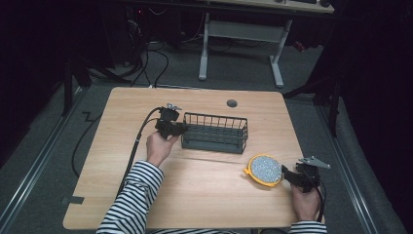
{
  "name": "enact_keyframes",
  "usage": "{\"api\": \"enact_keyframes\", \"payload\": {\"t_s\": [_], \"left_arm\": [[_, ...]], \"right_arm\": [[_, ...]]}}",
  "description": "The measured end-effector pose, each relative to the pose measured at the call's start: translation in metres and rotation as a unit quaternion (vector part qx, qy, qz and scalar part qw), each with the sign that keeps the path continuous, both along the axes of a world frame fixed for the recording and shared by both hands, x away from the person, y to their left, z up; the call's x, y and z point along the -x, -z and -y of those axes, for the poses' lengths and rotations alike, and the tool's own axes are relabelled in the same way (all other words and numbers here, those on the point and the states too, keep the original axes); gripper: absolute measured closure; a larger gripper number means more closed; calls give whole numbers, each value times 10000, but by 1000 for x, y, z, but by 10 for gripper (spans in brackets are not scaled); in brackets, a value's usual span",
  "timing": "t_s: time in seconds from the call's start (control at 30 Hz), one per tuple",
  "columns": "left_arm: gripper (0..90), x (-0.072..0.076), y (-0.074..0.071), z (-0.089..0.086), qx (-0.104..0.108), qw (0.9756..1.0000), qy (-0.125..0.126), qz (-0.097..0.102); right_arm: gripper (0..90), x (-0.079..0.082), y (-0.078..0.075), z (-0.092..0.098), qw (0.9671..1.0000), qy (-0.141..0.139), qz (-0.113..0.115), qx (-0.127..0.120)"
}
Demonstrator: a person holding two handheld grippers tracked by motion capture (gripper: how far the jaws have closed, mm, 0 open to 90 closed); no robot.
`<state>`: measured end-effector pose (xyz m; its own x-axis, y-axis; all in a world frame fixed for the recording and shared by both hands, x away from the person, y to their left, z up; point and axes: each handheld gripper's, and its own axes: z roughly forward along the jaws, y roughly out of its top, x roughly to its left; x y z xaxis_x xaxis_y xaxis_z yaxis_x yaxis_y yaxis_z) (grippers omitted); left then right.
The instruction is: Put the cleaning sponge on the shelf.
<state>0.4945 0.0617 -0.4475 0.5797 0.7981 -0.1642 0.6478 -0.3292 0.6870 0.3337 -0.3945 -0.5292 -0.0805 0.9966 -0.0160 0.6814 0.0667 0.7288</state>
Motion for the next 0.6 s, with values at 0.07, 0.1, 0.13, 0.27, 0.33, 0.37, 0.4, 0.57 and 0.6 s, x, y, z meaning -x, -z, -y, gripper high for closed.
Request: {"api": "enact_keyframes", "payload": {"t_s": [0.07, 0.1, 0.13, 0.27, 0.33, 0.37, 0.4, 0.57, 0.6], "left_arm": [[709, 1, 0, -1, -16, 10000, 15, 6], [709, 2, 0, -1, -18, 10000, 16, 5], [708, 3, 0, -2, -23, 10000, 20, 5], [702, 8, 0, -5, -24, 10000, 50, 29], [702, 12, 0, -8, -20, 10000, 83, 29], [702, 13, 0, -8, -26, 10000, 83, 43], [702, 13, 0, -8, -26, 10000, 83, 43], [700, 19, 0, -10, -72, 9999, 108, 56], [699, 20, 0, -10, -86, 9999, 109, 70]], "right_arm": [[379, 0, 0, 0, 10000, -2, 2, 6], [378, 0, 0, 0, 10000, -2, 1, 6], [378, 0, 0, 0, 10000, -2, 2, 7], [378, 0, 0, 0, 10000, -4, 2, 7], [378, 0, 0, 0, 10000, -4, 1, 6], [378, 0, 0, 0, 10000, -4, 0, 6], [378, 0, 0, 0, 10000, -4, 0, 6], [377, 0, 0, 0, 10000, -5, 0, 6], [377, 0, 0, 0, 10000, -4, -1, 6]]}}
